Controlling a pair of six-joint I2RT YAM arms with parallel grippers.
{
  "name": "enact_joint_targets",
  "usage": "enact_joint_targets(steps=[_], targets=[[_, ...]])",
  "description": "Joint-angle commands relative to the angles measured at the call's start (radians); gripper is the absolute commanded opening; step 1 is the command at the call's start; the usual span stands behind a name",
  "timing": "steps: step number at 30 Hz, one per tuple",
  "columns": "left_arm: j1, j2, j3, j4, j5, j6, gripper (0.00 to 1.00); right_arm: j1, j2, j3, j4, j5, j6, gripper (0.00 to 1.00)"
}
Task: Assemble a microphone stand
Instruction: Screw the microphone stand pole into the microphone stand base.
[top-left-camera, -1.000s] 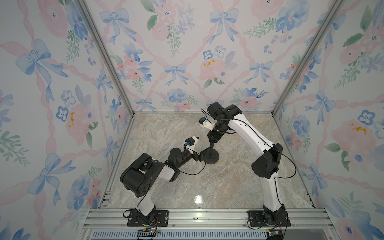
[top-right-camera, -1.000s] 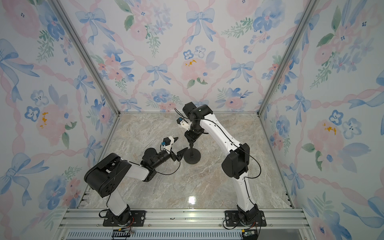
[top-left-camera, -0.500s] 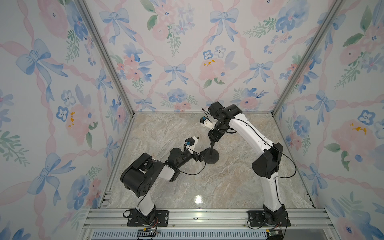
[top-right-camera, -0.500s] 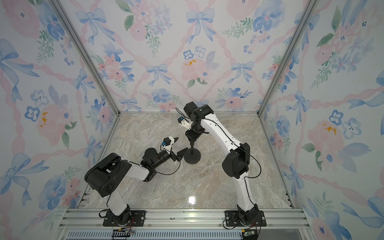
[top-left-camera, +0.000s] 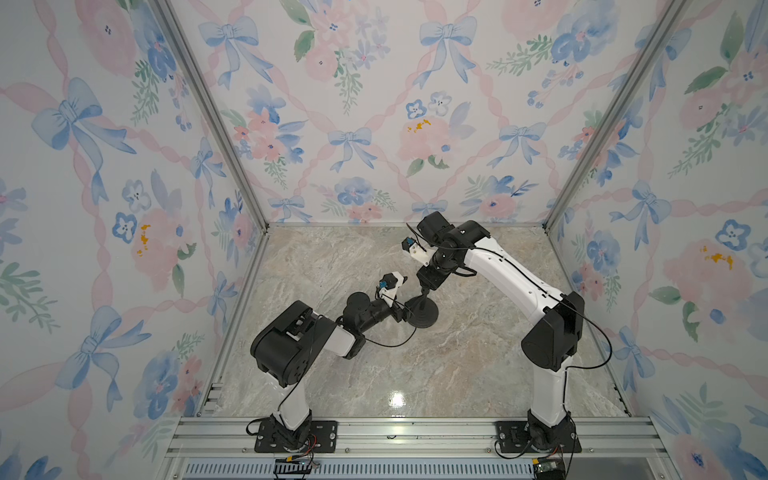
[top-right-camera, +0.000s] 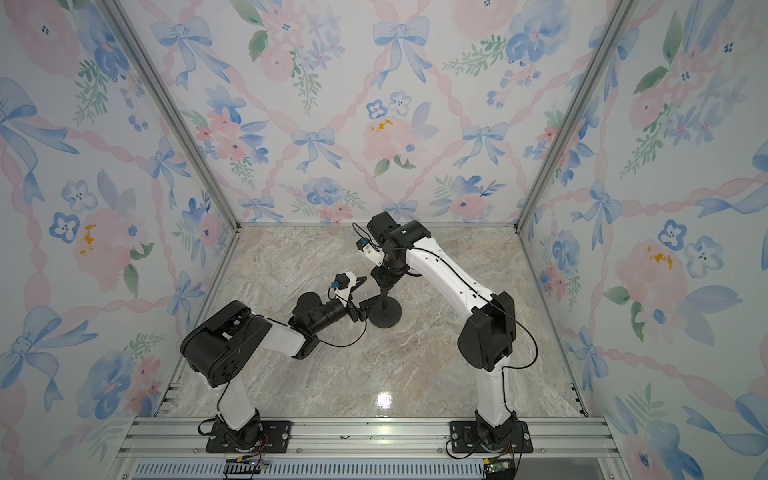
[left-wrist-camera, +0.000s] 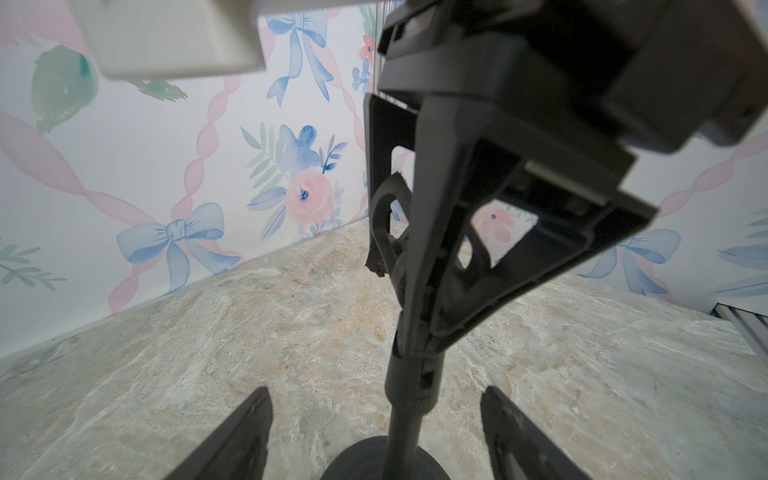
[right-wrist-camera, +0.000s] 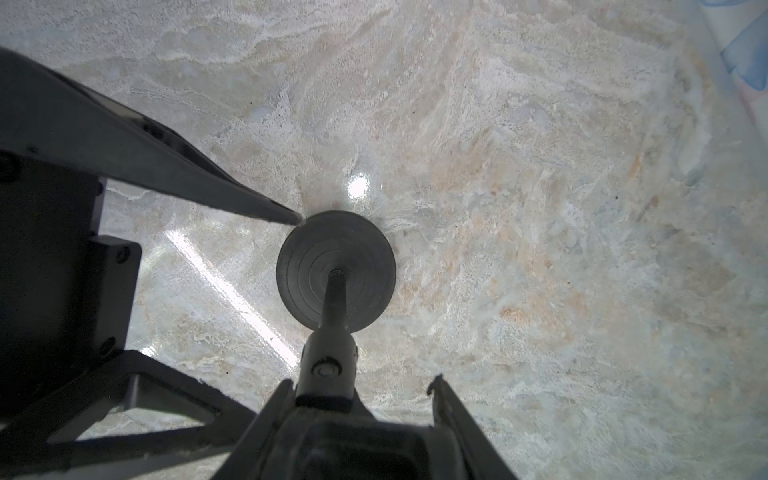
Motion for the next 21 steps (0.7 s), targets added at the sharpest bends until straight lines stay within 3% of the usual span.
enact_joint_targets(steps=[1, 8, 16, 21], targets=[[-0.017, 0.042, 0.043, -0.001, 0.011, -0.014, 0.81, 0.01, 0.093, -0.033, -0.107, -0.027, 0.048, 0.21], [-0.074, 0.102, 0.126, -0.001, -0.025, -0.004, 0.77, 0.004, 0.101, 0.001, -0.119, -0.042, 0.067, 0.21], [-0.085, 0.127, 0.159, -0.001, -0.038, 0.024, 0.34, 0.007, 0.099, 0.014, -0.125, -0.041, 0.094, 0.23], [-0.084, 0.148, 0.169, 0.0, -0.025, 0.026, 0.13, 0.007, 0.105, 0.029, -0.134, -0.041, 0.097, 0.27]])
